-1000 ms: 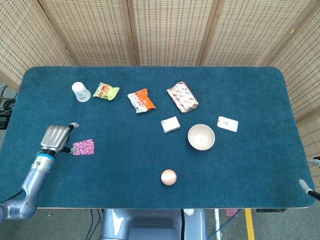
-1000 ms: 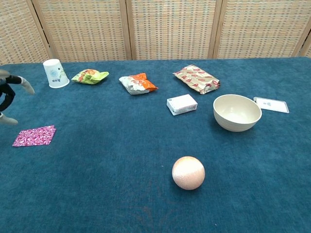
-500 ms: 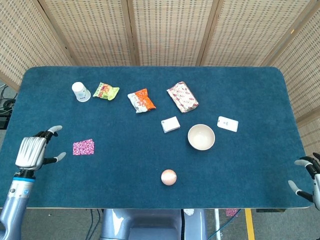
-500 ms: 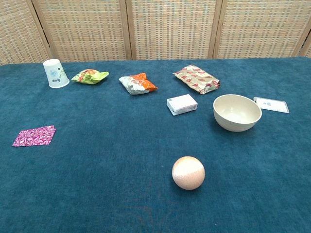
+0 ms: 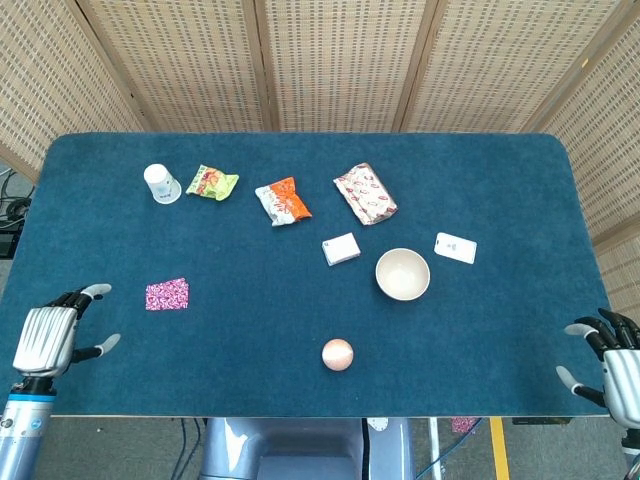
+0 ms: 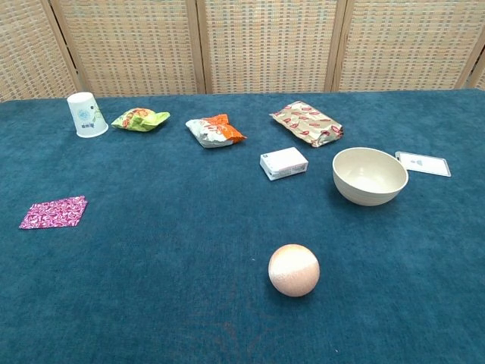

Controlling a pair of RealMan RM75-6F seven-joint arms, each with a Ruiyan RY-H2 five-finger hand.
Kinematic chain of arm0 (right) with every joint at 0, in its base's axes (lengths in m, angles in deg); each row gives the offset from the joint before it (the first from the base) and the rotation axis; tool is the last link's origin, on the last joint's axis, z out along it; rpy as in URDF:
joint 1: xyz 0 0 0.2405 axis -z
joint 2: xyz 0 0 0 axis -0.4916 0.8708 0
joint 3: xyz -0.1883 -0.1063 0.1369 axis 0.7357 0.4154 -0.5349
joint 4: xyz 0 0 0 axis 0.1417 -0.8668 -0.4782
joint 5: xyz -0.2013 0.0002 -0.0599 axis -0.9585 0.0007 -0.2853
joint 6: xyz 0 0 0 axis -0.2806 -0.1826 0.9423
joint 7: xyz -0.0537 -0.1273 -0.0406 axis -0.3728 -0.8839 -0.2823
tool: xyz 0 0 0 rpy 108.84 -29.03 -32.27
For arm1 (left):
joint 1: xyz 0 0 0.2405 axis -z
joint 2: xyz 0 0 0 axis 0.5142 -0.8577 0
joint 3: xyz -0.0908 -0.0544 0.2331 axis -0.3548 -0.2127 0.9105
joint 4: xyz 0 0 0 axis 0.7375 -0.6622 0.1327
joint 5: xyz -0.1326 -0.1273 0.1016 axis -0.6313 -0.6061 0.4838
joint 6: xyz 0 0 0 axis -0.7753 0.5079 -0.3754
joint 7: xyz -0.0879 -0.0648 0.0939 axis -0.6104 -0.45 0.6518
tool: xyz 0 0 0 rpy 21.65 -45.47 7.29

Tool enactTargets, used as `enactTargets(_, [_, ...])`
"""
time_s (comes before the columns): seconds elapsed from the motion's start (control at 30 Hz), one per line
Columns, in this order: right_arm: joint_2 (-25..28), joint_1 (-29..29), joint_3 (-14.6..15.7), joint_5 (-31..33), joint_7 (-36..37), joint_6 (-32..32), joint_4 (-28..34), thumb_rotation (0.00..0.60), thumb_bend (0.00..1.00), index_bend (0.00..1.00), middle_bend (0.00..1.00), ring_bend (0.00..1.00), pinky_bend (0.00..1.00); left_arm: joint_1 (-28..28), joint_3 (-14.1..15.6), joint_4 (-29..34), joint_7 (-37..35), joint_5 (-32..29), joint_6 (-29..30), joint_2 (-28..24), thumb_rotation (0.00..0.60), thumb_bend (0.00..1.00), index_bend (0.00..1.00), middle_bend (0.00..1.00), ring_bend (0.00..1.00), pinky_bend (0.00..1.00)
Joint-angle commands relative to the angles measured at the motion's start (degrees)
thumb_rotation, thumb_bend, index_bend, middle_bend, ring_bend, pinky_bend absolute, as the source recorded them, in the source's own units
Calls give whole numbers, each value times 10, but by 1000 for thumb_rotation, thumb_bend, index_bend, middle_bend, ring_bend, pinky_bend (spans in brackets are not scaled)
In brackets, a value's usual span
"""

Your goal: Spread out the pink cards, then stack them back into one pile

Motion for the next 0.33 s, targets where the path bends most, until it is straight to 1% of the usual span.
enactTargets(0.03, [1,-2,2,-4,-3,-1,2,600,234,348,324,162,139,-3,-4,2,0,0,-3,0,537,147,301,379,400,557])
enactTargets(0.33, [2,-2,2,0,-9,-1,7,600,234,348,324,162,139,-11,-16,4,1,6,-16,0,534,147,308,376,401,557])
